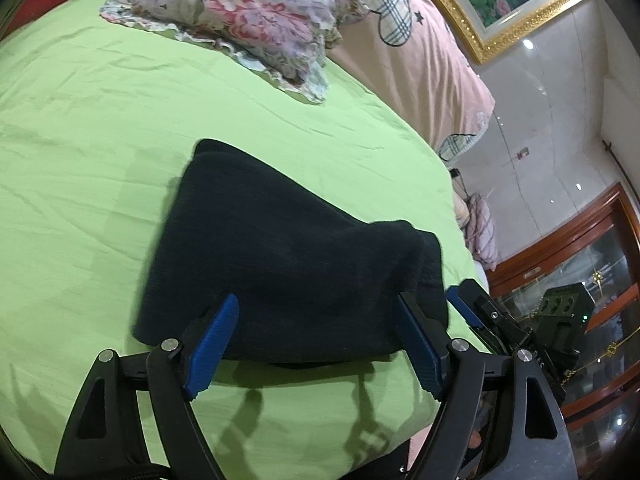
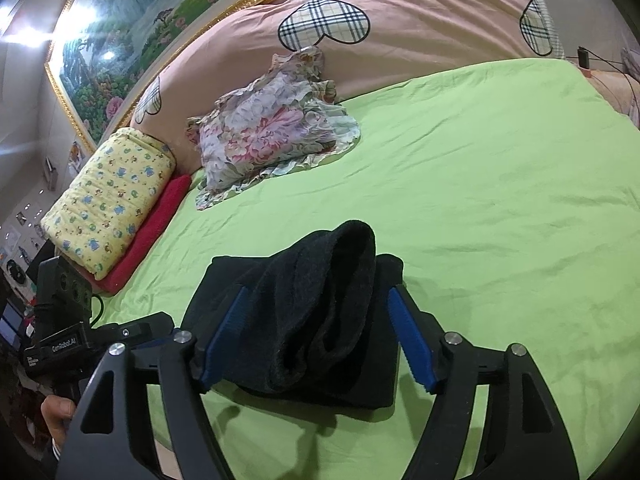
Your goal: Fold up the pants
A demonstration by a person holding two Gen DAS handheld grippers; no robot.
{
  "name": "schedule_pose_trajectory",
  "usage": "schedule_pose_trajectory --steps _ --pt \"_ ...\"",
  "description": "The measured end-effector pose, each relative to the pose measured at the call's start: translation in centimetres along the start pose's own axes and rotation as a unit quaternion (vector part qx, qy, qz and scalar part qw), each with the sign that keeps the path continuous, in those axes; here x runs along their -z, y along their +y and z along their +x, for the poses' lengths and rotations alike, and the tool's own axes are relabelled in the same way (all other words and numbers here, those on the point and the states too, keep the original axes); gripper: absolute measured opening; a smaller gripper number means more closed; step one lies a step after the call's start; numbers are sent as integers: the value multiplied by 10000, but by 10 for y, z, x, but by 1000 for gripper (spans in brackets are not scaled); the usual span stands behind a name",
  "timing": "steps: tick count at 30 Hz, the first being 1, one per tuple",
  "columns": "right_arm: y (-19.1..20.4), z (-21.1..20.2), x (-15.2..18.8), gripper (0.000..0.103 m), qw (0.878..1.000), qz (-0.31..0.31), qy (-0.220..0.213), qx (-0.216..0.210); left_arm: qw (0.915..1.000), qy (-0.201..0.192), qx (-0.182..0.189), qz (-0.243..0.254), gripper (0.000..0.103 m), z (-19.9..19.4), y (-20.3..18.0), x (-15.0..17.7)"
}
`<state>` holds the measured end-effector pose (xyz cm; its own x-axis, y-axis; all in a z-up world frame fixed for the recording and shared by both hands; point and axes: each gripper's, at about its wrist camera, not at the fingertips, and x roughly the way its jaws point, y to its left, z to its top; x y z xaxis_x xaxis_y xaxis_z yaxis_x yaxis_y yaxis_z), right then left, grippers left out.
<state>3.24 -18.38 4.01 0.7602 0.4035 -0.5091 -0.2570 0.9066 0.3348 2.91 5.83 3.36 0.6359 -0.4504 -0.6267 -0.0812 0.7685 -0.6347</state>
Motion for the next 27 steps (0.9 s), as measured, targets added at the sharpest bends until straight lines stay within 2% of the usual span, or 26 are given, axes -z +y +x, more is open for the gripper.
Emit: schedule_pose_trajectory --steps 6,13,24,27 --pt "4 9 7 74 9998 1 80 168 9996 -111 -272 -13 81 -8 20 -6" --pt "-1 21 15 74 9992 283 138 244 9982 -111 -581 -44 82 -9 40 -12" --pt "-25 28 27 76 9957 855 246 258 9906 163 -1267 493 82 15 46 -17" --pt "-27 29 31 77 9957 853 253 268 9903 219 -1265 526 83 21 48 -18"
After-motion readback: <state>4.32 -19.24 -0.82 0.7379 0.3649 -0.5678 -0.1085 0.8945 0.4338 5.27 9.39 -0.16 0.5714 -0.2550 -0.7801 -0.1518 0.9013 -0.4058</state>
